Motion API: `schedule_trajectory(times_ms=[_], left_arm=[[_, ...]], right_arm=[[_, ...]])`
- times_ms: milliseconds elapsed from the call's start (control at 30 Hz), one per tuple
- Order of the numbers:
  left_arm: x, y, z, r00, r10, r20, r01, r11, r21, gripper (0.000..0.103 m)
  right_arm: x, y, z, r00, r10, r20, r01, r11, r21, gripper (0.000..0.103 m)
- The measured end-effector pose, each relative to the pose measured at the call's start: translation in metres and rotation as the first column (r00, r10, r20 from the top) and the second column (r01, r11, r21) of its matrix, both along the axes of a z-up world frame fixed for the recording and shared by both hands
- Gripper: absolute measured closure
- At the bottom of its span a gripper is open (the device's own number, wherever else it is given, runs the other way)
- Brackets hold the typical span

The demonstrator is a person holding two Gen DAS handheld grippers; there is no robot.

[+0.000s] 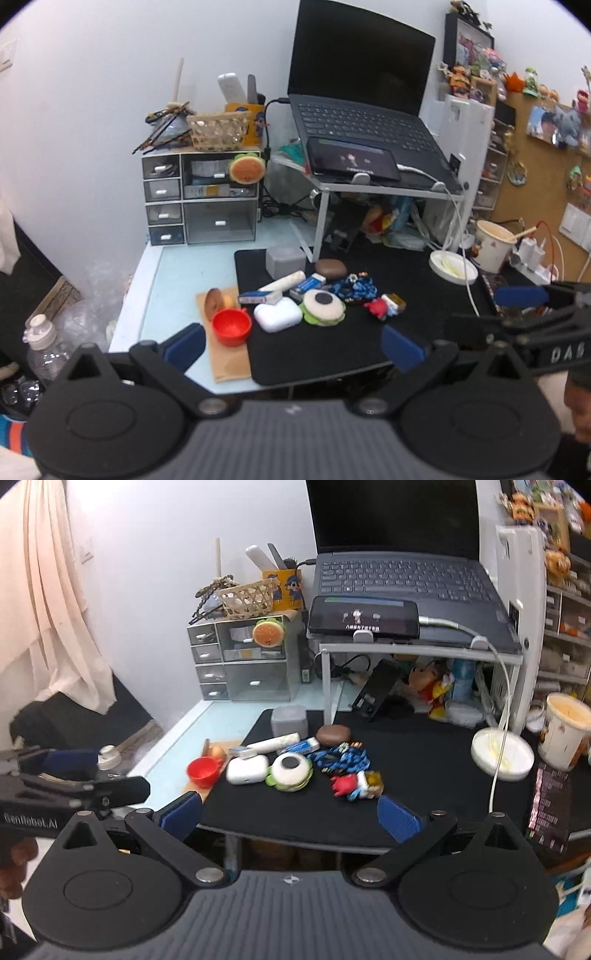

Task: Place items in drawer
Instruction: 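Move both tools toward the cluttered black mat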

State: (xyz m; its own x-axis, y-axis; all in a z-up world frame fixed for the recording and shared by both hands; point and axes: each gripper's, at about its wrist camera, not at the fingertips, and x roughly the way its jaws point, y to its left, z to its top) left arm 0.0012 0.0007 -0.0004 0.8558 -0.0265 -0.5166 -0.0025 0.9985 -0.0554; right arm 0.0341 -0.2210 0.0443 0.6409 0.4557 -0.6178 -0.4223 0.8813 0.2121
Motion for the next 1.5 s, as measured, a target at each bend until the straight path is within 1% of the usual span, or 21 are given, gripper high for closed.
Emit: schedule_trajectory(times_ms=[67,133,200,267,367,433,500,567,667,700,800,933,1067,1100,1300,1367,1400,1500], left_arm=[[0.007,0.005,-0.003,1.0,0.003,-0.024,-0.003,1.0,-0.016,0.0],[0.015,0.009,-0.005,0.999,0.005,-0.048,-0.006,0.999,-0.033,0.0],[0.022,0.014,-0.008,0.997,0.007,-0.072,-0.01,0.999,-0.049,0.0],[0.028,0.017,-0.012,0.996,0.01,-0.09,-0.015,0.998,-0.058,0.0],[0.031,0.014,-0.021,0.998,0.003,-0.058,-0.004,1.0,-0.015,0.0],[0.032,0.022,-0.022,0.999,-0.017,-0.033,0.017,1.0,0.0,0.0],[0.033,0.029,-0.024,0.999,-0.034,-0.01,0.034,0.999,0.011,0.0],[0.037,0.036,-0.027,1.0,-0.03,0.002,0.03,1.0,-0.003,0.0],[0.044,0.044,-0.032,0.999,-0.033,0.029,0.033,0.999,0.009,0.0],[0.047,0.046,-0.035,0.999,-0.035,0.032,0.035,0.999,0.015,0.0],[0.058,0.052,-0.043,0.998,-0.046,0.03,0.046,0.999,0.014,0.0],[0.065,0.061,-0.055,0.997,-0.069,0.035,0.069,0.998,0.0,0.0],[0.068,0.069,-0.065,0.997,-0.073,0.041,0.073,0.997,-0.009,0.0],[0.069,0.072,-0.068,0.996,-0.079,0.038,0.08,0.997,-0.016,0.0],[0.077,0.081,-0.082,0.996,-0.086,0.035,0.087,0.996,-0.026,0.0],[0.082,0.083,-0.087,0.995,-0.094,0.02,0.095,0.995,-0.035,0.0],[0.085,0.083,-0.089,0.996,-0.091,0.017,0.092,0.995,-0.029,0.0],[0.091,0.085,-0.093,0.995,-0.096,0.011,0.096,0.995,-0.027,0.0]], right_arm=[[-0.004,-0.003,-0.002,1.0,-0.007,0.012,0.007,1.0,-0.01,0.0],[0.028,0.013,-0.01,0.997,0.011,-0.079,-0.017,0.997,-0.075,0.0],[0.038,0.019,-0.022,0.997,0.042,-0.068,-0.048,0.995,-0.084,0.0],[0.042,0.02,-0.027,0.998,0.04,-0.055,-0.044,0.997,-0.061,0.0],[0.048,0.016,-0.033,0.999,0.028,-0.041,-0.029,1.0,-0.009,0.0],[0.052,0.015,-0.035,0.999,0.028,-0.039,-0.028,1.0,0.005,0.0],[0.057,0.017,-0.038,0.999,0.046,-0.029,-0.046,0.999,-0.006,0.0],[0.06,0.019,-0.041,0.998,0.059,-0.014,-0.059,0.998,-0.017,0.0],[0.066,0.023,-0.046,0.997,0.077,0.001,-0.076,0.996,-0.043,0.0],[0.07,0.025,-0.049,0.997,0.083,0.001,-0.083,0.995,-0.05,0.0],[0.078,0.026,-0.063,0.995,0.092,-0.025,-0.093,0.995,-0.026,0.0],[0.083,0.03,-0.075,0.994,0.106,-0.003,-0.106,0.994,-0.03,0.0],[0.088,0.025,-0.082,0.998,0.049,0.031,-0.05,0.998,0.044,0.0],[0.089,0.025,-0.084,0.998,0.048,0.031,-0.05,0.998,0.047,0.0],[0.092,0.038,-0.09,0.993,0.11,0.038,-0.109,0.993,-0.041,0.0],[0.095,0.033,-0.093,0.995,0.088,0.05,-0.086,0.996,-0.033,0.0],[0.097,0.03,-0.094,0.996,0.074,0.04,-0.073,0.997,-0.023,0.0],[0.1,0.028,-0.098,0.998,0.05,0.034,-0.048,0.998,-0.04,0.0]])
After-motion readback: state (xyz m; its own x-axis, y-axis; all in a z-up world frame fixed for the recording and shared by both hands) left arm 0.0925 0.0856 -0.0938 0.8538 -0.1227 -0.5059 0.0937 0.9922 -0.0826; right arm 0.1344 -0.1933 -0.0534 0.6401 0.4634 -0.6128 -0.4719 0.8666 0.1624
